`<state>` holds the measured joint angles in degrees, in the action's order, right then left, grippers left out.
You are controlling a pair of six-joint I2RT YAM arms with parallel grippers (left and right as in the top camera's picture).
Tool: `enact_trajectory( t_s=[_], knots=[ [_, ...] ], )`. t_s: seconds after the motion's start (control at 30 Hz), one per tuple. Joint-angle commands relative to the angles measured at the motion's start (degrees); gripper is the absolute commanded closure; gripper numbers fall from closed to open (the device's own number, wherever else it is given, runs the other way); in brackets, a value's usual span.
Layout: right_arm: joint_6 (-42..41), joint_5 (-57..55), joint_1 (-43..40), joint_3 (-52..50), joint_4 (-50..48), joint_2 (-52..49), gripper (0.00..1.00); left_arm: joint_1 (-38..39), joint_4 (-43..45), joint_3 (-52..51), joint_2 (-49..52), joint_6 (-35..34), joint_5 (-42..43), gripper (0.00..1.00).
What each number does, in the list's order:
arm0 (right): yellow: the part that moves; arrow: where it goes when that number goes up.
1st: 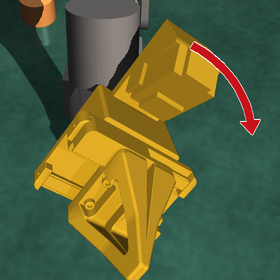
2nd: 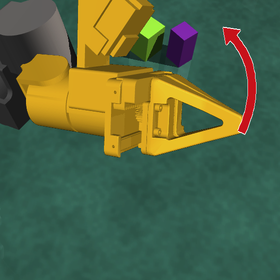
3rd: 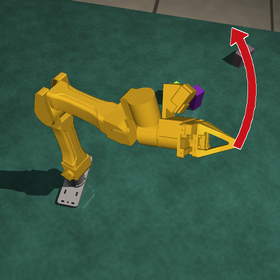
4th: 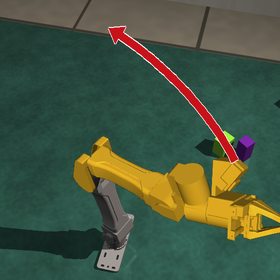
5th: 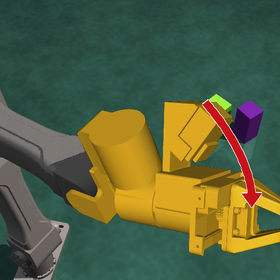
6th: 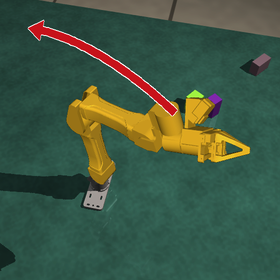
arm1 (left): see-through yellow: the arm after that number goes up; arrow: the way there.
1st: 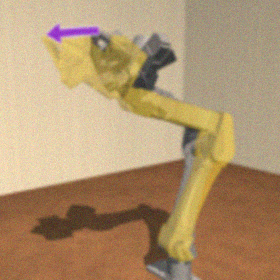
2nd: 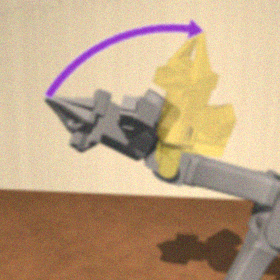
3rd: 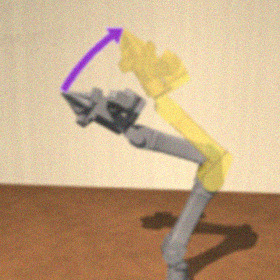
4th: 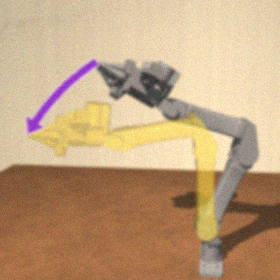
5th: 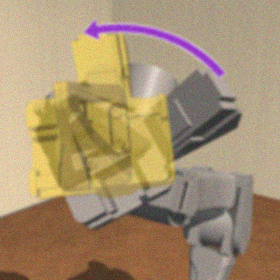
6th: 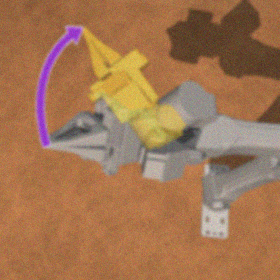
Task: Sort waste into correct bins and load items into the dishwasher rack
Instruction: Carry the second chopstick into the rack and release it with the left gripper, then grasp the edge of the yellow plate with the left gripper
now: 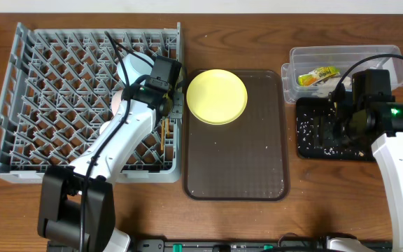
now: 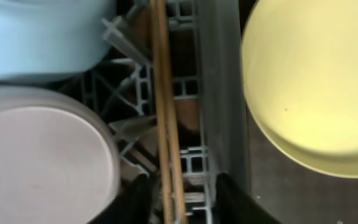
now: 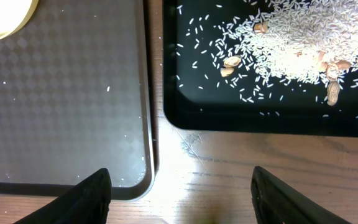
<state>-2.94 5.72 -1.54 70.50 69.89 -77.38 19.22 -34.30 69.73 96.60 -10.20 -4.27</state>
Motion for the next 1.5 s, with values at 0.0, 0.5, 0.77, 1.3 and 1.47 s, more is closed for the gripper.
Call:
enact_trajectory(
  t_s=[0.0,0.5,0.77,1.3,1.47],
  knots=[
    [0.4,-0.3,0.1,0.7,0.2,0.7,0.29,-0.2,-0.1,-0.1,-1.3,0.5,0.4,0.59],
    [0.4,-0.3,0.1,0.7,-0.7,0.6,0.27,11.2,6.7,-0.2,-5.3,10.6,2.8,0.58],
    [0.4,-0.3,0.1,0.7,-0.7,0.6,0.27,18.4,12.8,-0.2,2.4,15.0,2.8,0.53],
    [0.4,-0.3,0.1,0.7,-0.4,0.6,0.26,19.3,17.2,-0.2,16.7,16.2,2.8,0.39],
    [0.4,-0.3,0.1,0.7,-0.4,0.6,0.26,19.3,16.6,-0.2,18.1,15.5,2.8,0.48]
  ],
)
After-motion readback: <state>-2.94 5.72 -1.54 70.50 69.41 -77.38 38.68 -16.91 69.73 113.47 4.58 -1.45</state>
